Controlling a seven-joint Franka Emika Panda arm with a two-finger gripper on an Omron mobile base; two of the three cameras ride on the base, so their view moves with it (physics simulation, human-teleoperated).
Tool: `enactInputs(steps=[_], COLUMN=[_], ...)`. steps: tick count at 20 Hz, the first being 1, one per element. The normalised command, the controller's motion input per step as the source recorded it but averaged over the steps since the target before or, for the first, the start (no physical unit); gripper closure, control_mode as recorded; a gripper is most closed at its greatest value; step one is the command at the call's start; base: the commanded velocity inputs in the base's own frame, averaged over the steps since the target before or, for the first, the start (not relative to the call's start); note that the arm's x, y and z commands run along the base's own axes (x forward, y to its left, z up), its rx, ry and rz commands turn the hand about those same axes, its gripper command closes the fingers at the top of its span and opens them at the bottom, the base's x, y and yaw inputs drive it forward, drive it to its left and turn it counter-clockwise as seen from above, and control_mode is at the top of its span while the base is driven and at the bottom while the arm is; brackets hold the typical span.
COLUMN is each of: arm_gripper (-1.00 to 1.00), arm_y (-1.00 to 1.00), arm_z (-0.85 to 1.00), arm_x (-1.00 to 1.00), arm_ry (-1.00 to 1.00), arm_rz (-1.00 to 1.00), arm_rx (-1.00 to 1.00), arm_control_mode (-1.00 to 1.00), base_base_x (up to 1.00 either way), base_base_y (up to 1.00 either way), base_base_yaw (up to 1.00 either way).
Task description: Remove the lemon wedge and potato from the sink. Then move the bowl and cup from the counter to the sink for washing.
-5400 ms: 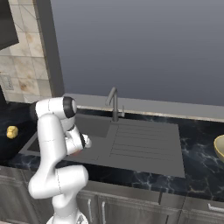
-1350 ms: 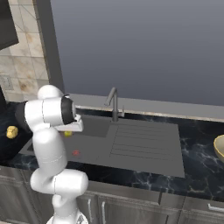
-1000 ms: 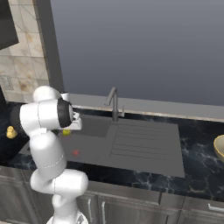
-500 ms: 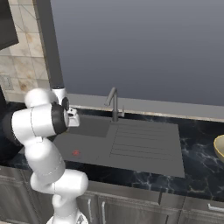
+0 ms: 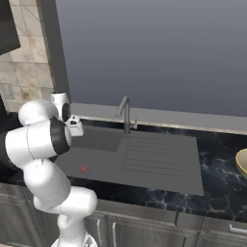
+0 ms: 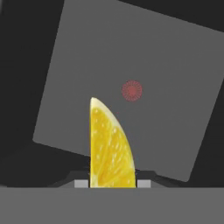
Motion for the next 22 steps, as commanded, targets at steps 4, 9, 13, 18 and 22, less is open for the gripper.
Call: enactInputs(steps=[4,9,13,18,22], arm_gripper=[1.00,1.00,1.00,1.00,1.00], arm_y=[0.10,0.15,0.16,0.18,0.17], arm_z=[0.27,0.21,0.15,0.12,0.09], arm_x=[-0.18,-0.19,-0.21,-0.22,-0.23], arm_ry=[0.00,-0.02,0.00,0.00,-0.01], arm_rz=[0.08,0.03,0.00,0.00,0.00], arm_rx=[0.00,0.01,0.07,0.09,0.07], arm_control_mode=[-1.00,-1.00,-1.00,-1.00,-1.00], base_base_x=[0.00,0.00,0.00,0.00,0.00], base_base_y=[0.00,0.00,0.00,0.00,0.00], base_base_yaw=[0.00,0.00,0.00,0.00,0.00])
